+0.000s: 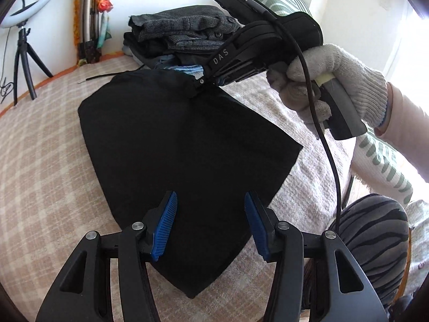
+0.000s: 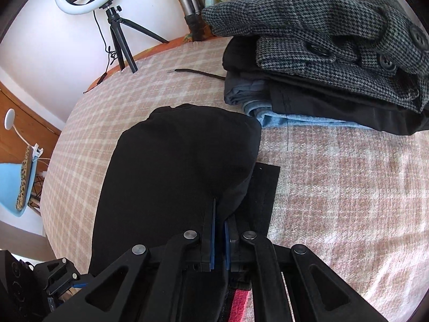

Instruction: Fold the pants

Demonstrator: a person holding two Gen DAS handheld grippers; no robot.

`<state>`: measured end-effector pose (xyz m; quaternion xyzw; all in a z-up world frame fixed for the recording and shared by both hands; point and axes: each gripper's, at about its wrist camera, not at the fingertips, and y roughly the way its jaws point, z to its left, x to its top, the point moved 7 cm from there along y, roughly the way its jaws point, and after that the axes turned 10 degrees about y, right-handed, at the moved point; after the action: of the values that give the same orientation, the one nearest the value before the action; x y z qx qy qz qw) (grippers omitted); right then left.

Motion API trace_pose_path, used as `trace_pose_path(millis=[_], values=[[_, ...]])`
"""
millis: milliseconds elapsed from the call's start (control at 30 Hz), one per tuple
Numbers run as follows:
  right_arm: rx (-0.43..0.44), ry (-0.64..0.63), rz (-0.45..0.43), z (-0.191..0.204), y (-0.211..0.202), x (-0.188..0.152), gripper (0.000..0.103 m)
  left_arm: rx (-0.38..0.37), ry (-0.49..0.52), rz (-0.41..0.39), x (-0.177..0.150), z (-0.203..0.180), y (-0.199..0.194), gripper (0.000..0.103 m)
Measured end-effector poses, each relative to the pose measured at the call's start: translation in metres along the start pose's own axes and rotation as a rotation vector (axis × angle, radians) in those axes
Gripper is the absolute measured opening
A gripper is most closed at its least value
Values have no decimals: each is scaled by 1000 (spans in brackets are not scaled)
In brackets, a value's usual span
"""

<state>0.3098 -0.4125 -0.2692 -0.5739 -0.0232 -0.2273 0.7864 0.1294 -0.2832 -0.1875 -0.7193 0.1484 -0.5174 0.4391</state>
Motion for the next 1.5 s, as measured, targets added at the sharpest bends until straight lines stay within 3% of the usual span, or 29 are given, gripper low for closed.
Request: trace_pose_path(millis=[133, 300, 433, 500, 600, 800, 1067, 1267, 1400, 1500], values=[[6, 55, -24, -10, -1, -3, 8, -10, 18, -6, -3, -4, -1, 49], [-46, 73, -72, -15, -14, -7, 38, -12, 29, -3, -4, -11, -10, 49], [25, 123, -39, -20, -25, -18, 47, -24, -35, -44, -2, -5, -32, 52], [64, 125, -21, -20, -29, -26, 62, -27, -90, -67, -1, 7, -43, 52], [117, 91, -17, -15, -34, -34, 65, 7, -152, -85, 0, 33, -53, 52], [127, 68, 5, -16, -24, -44, 65, 29, -281, -65, 3, 81, -48, 52], [220, 60, -32, -15, -16, -44, 65, -60, -427, -21, 3, 110, -16, 52], [283, 42, -34, -17, -16, -49, 49, -126, -487, -4, 0, 112, 13, 52], [370, 72, -26, -24, -17, -47, 47, -145, -469, -28, 6, 109, 15, 52], [380, 71, -20, -24, -14, -46, 46, -171, -488, -36, 6, 112, 17, 49]])
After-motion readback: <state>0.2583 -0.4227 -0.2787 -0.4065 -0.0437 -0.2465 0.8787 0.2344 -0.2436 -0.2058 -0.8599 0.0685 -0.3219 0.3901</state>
